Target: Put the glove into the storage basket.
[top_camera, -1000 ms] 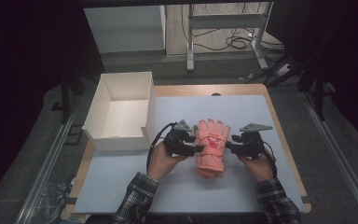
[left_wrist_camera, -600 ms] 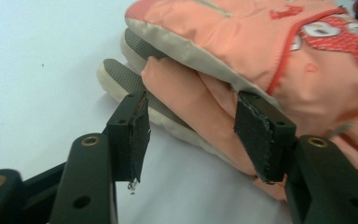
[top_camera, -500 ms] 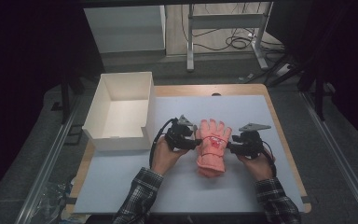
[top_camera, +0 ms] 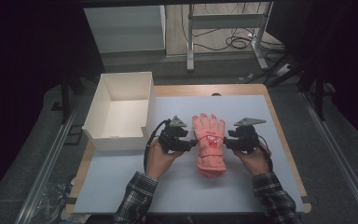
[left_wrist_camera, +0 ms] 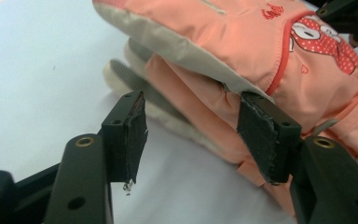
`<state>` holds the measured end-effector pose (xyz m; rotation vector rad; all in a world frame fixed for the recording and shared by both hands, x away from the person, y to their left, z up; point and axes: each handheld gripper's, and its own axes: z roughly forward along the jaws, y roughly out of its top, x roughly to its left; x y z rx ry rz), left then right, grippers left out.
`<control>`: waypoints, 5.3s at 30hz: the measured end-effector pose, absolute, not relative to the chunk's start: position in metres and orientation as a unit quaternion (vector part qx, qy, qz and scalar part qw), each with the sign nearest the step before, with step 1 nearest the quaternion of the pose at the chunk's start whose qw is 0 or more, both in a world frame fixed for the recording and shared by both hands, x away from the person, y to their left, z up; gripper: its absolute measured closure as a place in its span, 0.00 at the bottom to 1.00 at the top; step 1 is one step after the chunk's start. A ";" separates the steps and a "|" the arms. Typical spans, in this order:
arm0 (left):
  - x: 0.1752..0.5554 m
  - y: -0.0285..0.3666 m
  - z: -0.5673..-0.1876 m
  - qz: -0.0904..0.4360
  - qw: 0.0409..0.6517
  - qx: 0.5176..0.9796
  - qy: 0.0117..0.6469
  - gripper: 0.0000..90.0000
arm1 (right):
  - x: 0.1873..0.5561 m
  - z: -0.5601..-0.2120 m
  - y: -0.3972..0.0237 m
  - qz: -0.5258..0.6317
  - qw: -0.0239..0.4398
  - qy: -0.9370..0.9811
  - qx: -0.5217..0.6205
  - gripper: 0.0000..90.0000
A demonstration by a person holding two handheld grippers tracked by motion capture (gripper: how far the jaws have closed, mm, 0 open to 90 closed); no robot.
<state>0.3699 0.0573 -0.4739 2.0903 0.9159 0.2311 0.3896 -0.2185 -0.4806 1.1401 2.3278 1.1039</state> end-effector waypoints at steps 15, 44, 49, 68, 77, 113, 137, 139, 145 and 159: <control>0.369 0.061 -0.484 0.076 0.399 0.837 0.368 0.38 | 0.388 -0.482 -0.236 0.386 0.168 0.810 0.409 0.48; 0.331 0.100 -0.527 0.073 0.377 0.833 0.399 0.12 | 0.339 -0.506 -0.226 0.384 0.125 0.832 0.380 0.47; 0.330 0.101 -0.528 0.071 0.378 0.832 0.401 0.12 | 0.337 -0.507 -0.223 0.386 0.123 0.833 0.377 0.47; 0.326 0.114 -0.532 0.074 0.373 0.831 0.407 0.10 | 0.323 -0.518 -0.236 0.373 0.116 0.837 0.383 0.47; 0.322 0.126 -0.529 0.076 0.366 0.831 0.413 0.06 | 0.323 -0.521 -0.219 0.377 0.112 0.843 0.368 0.47; 0.314 0.115 -0.481 0.072 0.361 0.845 0.388 0.00 | 0.325 -0.523 -0.230 0.374 0.145 0.839 0.369 0.39; 0.341 0.015 -0.458 0.081 0.343 0.865 0.356 0.00 | 0.337 -0.527 -0.292 0.355 0.189 0.812 0.423 0.31; 0.345 0.007 -0.464 0.092 0.329 0.869 0.359 0.00 | 0.338 -0.527 -0.293 0.357 0.188 0.811 0.423 0.31; 0.354 -0.002 -0.486 0.077 0.313 0.872 0.368 0.00 | 0.338 -0.527 -0.293 0.357 0.188 0.812 0.422 0.31; 0.359 -0.005 -0.519 0.052 0.292 0.873 0.386 0.00 | 0.338 -0.527 -0.292 0.352 0.192 0.814 0.420 0.31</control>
